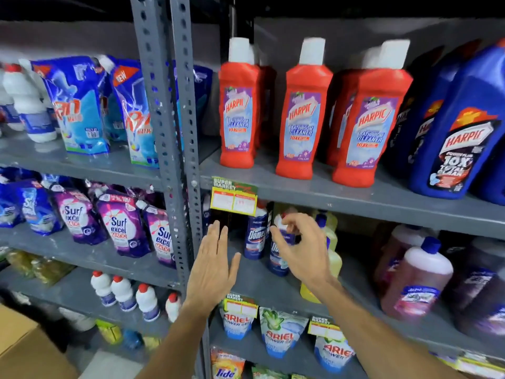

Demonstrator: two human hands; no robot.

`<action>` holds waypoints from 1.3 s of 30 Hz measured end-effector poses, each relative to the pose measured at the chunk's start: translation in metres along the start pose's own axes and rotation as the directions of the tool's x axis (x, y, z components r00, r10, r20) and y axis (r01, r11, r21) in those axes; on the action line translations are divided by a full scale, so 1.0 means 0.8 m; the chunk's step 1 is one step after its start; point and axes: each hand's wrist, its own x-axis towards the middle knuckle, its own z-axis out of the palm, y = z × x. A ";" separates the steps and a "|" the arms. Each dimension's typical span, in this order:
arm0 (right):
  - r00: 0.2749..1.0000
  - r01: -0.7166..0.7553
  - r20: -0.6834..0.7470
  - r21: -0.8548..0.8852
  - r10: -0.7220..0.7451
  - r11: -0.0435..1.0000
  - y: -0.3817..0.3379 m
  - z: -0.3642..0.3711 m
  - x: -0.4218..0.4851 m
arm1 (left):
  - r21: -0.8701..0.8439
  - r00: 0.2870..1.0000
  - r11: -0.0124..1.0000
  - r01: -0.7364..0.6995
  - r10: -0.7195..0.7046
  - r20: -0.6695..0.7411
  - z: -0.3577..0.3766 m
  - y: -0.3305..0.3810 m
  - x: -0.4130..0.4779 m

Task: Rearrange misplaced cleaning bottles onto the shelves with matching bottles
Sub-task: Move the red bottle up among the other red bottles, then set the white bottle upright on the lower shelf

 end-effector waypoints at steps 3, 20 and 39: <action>0.972 -0.214 0.109 0.062 0.206 0.975 0.049 0.027 -0.028 | 0.007 0.990 1.000 0.004 -0.005 0.138 0.042 -0.022 -0.022; 0.617 -0.780 0.146 -0.018 0.773 0.626 0.205 0.180 -0.062 | 0.127 0.889 0.992 -0.008 -0.051 0.454 0.196 -0.092 -0.071; 0.646 -0.700 0.399 -0.028 0.650 0.713 0.188 0.189 -0.107 | 0.112 0.908 0.993 0.048 -0.090 0.409 0.208 -0.086 -0.079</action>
